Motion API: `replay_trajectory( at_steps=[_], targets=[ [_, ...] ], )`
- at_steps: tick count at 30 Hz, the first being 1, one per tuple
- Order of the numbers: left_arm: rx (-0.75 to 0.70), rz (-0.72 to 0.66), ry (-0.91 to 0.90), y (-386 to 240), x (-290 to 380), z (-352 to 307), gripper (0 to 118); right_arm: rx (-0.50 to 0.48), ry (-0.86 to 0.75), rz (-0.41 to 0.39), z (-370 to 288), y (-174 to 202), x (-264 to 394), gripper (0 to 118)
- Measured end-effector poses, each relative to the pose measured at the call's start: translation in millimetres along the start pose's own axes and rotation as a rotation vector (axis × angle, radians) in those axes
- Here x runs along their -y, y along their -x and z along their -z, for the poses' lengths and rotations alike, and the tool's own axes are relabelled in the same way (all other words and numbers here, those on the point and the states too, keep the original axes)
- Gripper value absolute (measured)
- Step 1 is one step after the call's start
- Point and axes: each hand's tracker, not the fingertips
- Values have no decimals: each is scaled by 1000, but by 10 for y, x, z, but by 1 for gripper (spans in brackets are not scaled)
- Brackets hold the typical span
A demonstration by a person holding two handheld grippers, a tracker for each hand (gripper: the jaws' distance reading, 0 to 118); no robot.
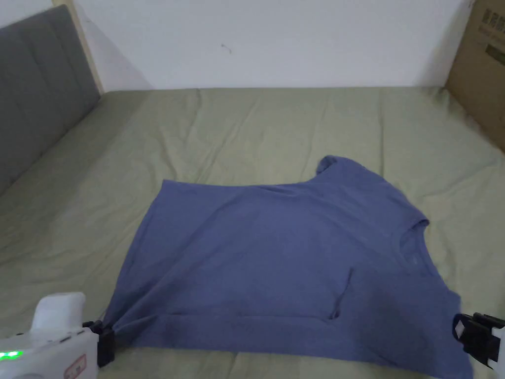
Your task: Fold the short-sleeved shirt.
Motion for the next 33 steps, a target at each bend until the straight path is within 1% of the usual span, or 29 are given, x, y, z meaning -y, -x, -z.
replay_trajectory(
  at_steps=[2,4,5,6,8,9,10,11,13,16,17,18,19,20,23,26,27,28,29,30,31,33],
  targets=[
    [7,-10,-10,3,123,-9,0,-16,5,-12,-3,11,41,0],
    [-9,-18,3,21,155,13,0,-33,13,-5,14,26,66,0],
    [-17,-33,-8,49,164,23,0,-40,36,-20,38,40,64,0],
    [-19,-59,-24,94,162,52,6,-33,34,-26,58,50,71,0],
    [-20,-80,-3,158,96,109,56,-24,41,-29,85,51,73,0],
    [-17,-85,13,196,69,175,76,-31,49,-19,104,35,75,0],
    [-17,-81,19,222,54,233,90,-38,56,-6,121,20,78,0],
    [-24,-74,25,222,34,286,90,-44,71,9,146,5,81,0],
    [-26,-57,18,215,-2,377,90,-39,89,20,180,-21,106,0],
    [-24,-31,58,162,-16,606,89,-33,117,52,226,-73,171,0],
    [-29,-29,71,141,0,681,82,-29,129,66,243,-95,192,0],
    [-25,-13,95,131,22,753,65,-27,139,71,256,-117,214,0],
    [-39,-9,112,115,32,800,20,-21,143,76,255,-128,230,0],
    [-53,-10,129,99,67,826,2,-18,145,77,245,-135,245,0],
    [10,-31,144,90,62,797,1,7,154,50,248,-112,277,0],
    [-18,-9,121,65,43,760,1,-1,168,25,299,-77,289,0],
    [-19,-14,122,80,33,764,1,10,167,22,322,-66,290,1],
    [-19,-23,121,95,25,764,1,43,165,15,354,-60,281,21],
    [-16,-28,123,99,19,759,1,64,179,2,391,-61,261,49],
    [-14,-26,123,115,12,754,1,74,202,-15,431,-68,246,71],
    [-15,-19,122,103,10,741,1,69,197,-19,469,-80,233,80],
    [-22,7,121,73,8,724,1,68,209,-24,577,-162,216,80]
  ],
)
